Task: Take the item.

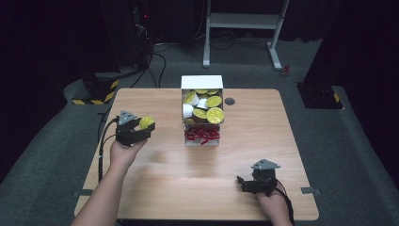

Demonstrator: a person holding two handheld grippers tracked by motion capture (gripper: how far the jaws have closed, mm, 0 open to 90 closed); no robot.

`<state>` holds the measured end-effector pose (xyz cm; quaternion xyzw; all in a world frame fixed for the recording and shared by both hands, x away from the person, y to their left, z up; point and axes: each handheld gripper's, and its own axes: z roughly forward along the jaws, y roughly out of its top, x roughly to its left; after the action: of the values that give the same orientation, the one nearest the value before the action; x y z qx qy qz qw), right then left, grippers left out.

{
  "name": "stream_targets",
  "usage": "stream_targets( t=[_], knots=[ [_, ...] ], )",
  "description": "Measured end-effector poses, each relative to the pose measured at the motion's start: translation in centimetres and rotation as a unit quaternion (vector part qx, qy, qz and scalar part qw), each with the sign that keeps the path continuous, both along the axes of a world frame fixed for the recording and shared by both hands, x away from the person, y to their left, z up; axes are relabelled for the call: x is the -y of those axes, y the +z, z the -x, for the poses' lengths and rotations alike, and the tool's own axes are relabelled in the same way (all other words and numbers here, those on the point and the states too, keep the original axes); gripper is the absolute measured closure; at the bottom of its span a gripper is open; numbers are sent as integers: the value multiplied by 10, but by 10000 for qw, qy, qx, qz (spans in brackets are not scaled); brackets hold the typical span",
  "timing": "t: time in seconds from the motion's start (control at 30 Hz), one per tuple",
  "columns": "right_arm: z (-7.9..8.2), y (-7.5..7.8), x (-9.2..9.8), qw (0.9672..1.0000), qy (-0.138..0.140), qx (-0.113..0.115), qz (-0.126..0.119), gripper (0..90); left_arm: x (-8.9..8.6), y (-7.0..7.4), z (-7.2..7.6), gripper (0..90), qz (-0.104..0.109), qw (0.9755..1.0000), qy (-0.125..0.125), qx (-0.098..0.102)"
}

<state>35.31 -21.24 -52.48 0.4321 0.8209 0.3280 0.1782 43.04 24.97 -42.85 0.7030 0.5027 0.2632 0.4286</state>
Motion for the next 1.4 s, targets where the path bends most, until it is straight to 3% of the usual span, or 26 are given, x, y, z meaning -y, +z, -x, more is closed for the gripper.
stream_targets(
  t=[0.3,0.37,0.6,0.77,0.97,1.3,1.4],
  knots=[
    [0,0,0,10000,2,-6,-3,76,11,-19,-16,385,-125,9994,46,-304],
    [0,0,0,10000,4,-5,-2,77,17,-31,-22,385,-137,9987,50,-490],
    [0,0,0,10000,4,-5,-2,77,24,-53,-32,385,-345,9959,63,-829],
    [0,0,0,10000,19,-1,2,76,25,-66,-35,385,-322,9945,122,-991],
    [0,0,0,10000,22,-2,1,76,23,-77,-37,384,-248,9936,171,-1085],
    [0,0,0,10000,22,-2,1,77,22,-78,-39,378,-129,9938,201,-1086],
    [0,0,0,10000,23,-1,1,77,23,-79,-39,304,-93,9933,204,-1132]
  ],
)
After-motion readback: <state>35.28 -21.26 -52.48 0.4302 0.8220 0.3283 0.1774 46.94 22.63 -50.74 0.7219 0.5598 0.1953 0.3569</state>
